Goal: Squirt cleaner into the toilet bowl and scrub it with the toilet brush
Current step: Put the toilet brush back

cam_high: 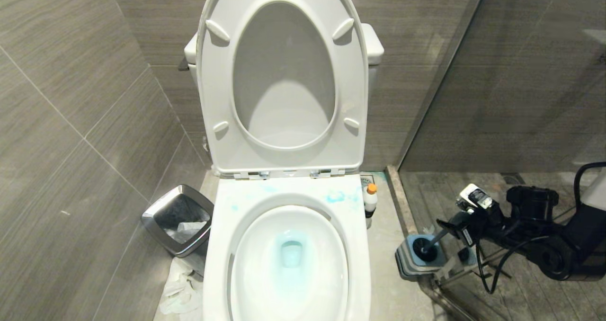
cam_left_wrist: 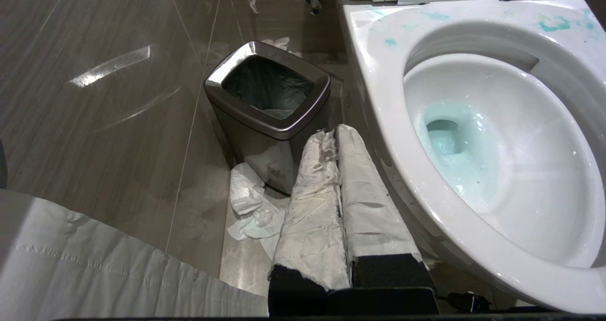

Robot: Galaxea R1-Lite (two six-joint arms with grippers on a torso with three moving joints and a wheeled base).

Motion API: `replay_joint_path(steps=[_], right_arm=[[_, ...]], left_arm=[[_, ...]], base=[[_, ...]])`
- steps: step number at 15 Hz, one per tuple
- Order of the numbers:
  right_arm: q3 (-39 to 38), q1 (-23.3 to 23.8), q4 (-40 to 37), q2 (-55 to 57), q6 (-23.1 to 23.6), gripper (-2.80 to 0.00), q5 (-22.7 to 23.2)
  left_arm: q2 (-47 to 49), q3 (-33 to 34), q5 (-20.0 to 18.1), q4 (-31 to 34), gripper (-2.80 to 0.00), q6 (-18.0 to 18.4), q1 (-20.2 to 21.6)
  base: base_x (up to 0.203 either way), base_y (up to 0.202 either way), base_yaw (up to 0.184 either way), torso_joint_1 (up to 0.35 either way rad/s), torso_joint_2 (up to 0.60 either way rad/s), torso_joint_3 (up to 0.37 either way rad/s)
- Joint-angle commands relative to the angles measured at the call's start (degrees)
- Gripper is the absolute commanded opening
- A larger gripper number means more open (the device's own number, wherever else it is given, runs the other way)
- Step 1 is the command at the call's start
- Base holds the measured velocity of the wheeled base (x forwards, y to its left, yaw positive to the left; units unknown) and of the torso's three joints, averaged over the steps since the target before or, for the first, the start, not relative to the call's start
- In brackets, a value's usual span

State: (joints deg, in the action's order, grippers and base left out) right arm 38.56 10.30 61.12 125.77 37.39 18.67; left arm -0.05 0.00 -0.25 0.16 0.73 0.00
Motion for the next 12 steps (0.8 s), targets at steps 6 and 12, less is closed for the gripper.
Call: replay_joint_path(steps=[6,12], right_arm=[[-2.98,0.06,3.48,-4.56,5.46,0.00,1.72],[-3.43,0.54,3.31,-13.39,5.66,0.00,1.83]], left_arm=[[0.05,0.09,-0.02,0.02,-2.80,-0.03,0.00],[0.05,0.09,-0.02,0.02,-2.80,-0.03,0.00]], base=[[0.000,0.000,0.000,0.000,0.00,0.000],[0.000,0.000,0.000,0.000,0.00,0.000]])
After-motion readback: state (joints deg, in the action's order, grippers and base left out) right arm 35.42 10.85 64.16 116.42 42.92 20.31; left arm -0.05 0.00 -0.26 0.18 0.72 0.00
